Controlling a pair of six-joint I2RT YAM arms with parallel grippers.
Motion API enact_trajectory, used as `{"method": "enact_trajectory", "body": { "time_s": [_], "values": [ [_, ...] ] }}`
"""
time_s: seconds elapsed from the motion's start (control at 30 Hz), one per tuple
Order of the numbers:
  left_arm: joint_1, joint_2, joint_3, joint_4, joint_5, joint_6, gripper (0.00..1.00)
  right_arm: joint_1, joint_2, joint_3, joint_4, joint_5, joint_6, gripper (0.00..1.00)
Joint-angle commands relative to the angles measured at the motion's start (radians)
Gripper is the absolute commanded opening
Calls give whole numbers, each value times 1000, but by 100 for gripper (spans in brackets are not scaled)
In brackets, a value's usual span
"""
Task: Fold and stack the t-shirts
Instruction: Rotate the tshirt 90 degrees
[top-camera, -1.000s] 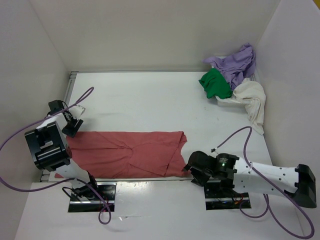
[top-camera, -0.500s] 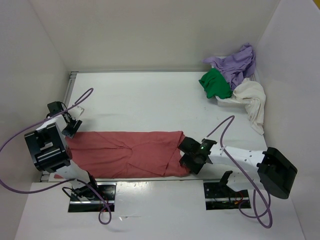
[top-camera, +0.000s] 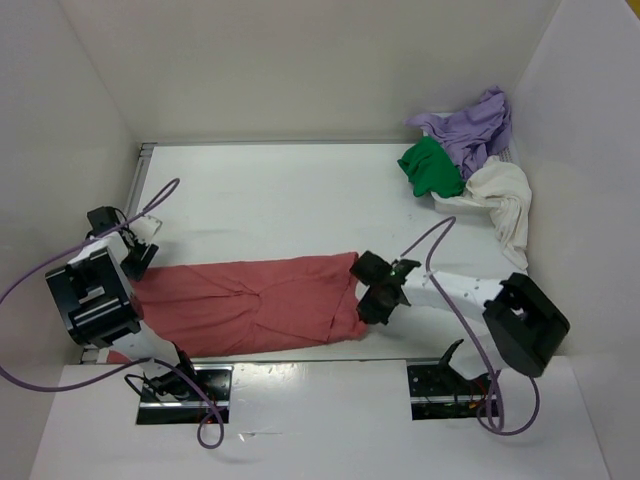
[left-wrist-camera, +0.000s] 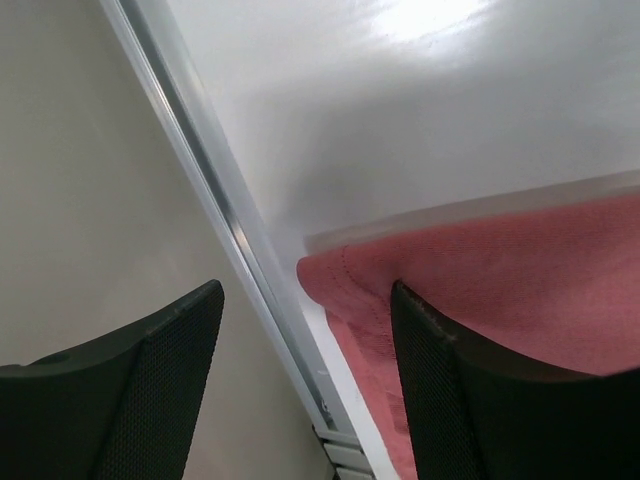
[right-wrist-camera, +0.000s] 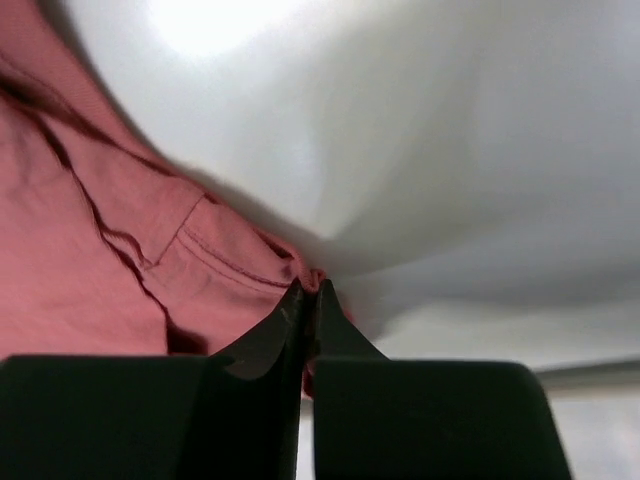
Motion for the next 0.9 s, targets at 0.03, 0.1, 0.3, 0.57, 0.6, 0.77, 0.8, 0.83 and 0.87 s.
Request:
{"method": "enact_trajectory", "body": {
  "time_s": [0.03, 0.1, 0.3, 0.57, 0.6, 0.77, 0.8, 0.83, 0.87],
  "values": [
    [44, -41, 60, -108, 30, -5, 75, -200, 169, 135, 83, 73, -275, 0],
    [44, -51, 78, -148, 41, -5, 75, -269, 247, 232, 126, 73, -363, 0],
    [54, -105, 103, -243, 63, -2, 78, -356, 706, 811, 26, 124, -658, 0],
    [63, 14, 204, -403, 150, -21, 78, -377, 1325, 2174, -313, 335, -941, 8],
    [63, 25, 204, -429, 159, -21, 79, -377, 1499, 2360, -376, 356, -980, 18],
    [41, 53, 218, -462, 159, -21, 82, -377, 1424, 2353, -262, 317, -1045, 84],
    [41, 53, 209, -463, 159, -21, 82, -388, 1400, 2344, -281, 337, -1054, 95],
    [41, 42, 192, -463, 159, -21, 82, -397, 1327, 2294, -307, 348, -1054, 100],
    [41, 42, 181, -463, 159, -21, 82, -397, 1279, 2258, -318, 348, -1068, 100]
  ]
}}
